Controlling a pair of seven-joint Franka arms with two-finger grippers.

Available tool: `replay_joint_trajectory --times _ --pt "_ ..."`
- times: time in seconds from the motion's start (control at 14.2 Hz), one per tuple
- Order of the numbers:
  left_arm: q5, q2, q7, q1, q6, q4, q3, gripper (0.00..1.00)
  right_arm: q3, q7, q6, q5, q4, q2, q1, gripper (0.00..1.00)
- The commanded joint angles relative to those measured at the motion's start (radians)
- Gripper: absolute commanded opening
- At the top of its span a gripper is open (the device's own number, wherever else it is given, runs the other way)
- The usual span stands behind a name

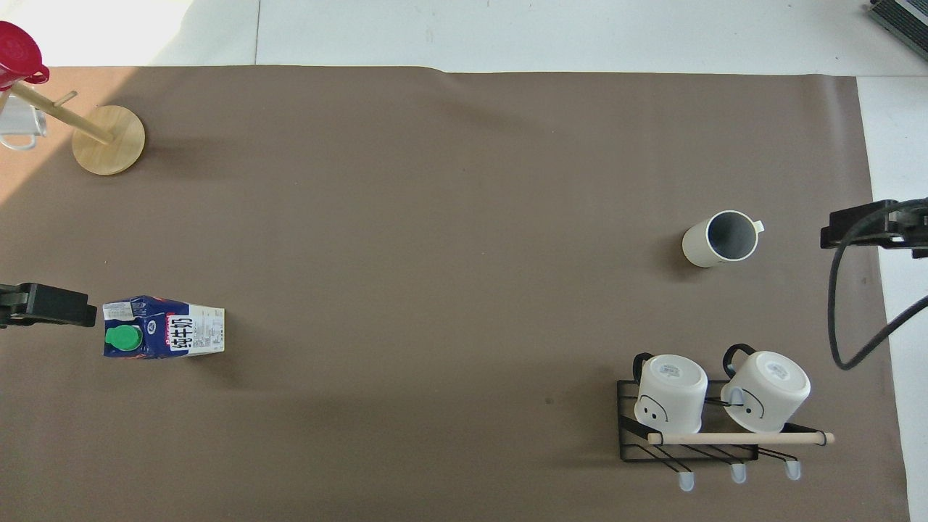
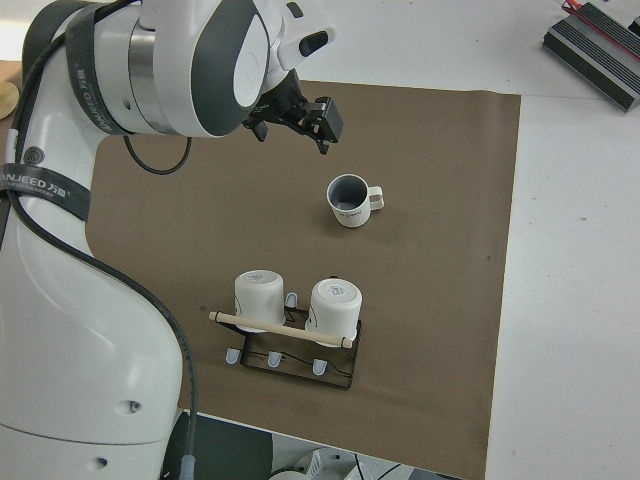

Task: Place cup and milk on table
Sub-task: 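Grasp the milk carton with the left gripper while the right gripper grasps the mug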

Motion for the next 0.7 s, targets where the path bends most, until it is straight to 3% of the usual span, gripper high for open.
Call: replay_joint_trajectory --times 0.0,0.21,0.63 --pt "-0.004 -0.046 0.007 0.013 0.068 -0.083 -0.005 1.00 0.001 -0.053 0.097 -0.001 -0.037 0.051 -0.024 1.00" --pt "-0.004 -0.049 0.007 0.011 0.138 -0.147 -0.005 1.00 0.001 -0.071 0.186 -0.004 -0.117 0.083 -0.023 1.00" --pt "-0.004 -0.047 0.007 0.011 0.155 -0.166 -0.005 1.00 0.001 -0.073 0.518 -0.011 -0.422 0.085 -0.021 1.00"
